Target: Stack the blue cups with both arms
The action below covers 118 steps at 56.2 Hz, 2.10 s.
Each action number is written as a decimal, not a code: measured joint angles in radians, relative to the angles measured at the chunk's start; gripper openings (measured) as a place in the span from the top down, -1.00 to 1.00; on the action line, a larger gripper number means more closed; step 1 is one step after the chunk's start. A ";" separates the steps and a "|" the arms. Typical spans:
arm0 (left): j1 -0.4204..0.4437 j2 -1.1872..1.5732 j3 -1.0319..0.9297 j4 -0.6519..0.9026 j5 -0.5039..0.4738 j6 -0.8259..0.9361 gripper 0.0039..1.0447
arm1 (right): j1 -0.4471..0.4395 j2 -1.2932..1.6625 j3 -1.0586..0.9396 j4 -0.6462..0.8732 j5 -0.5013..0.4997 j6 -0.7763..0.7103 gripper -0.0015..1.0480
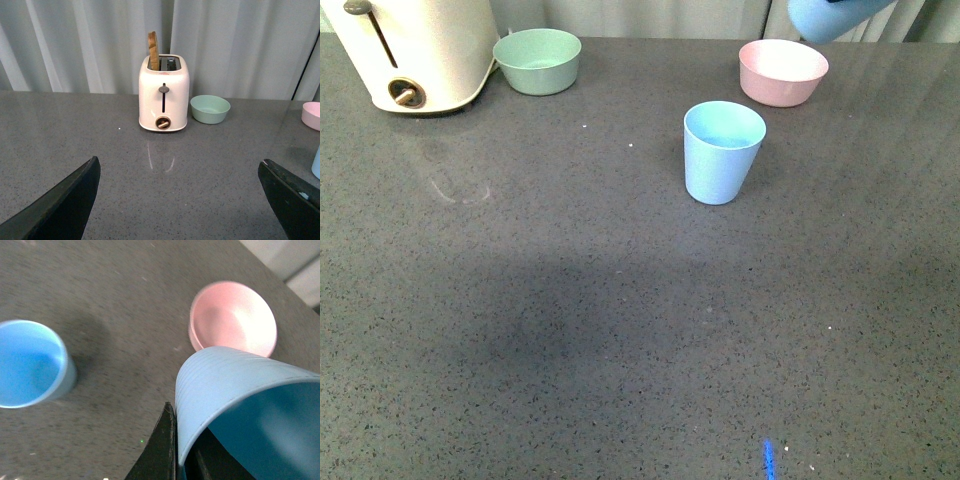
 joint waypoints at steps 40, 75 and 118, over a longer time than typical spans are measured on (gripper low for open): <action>0.000 0.000 0.000 0.000 0.000 0.000 -0.84 | 0.176 -0.006 -0.049 -0.154 0.027 -0.162 0.97; 0.000 0.000 0.000 0.000 0.000 0.000 -0.84 | 0.184 0.054 -0.058 -0.158 0.074 -0.176 0.97; 0.000 0.000 0.000 0.000 0.000 0.000 -0.83 | 0.099 -0.134 -0.163 0.098 -0.048 0.036 -0.82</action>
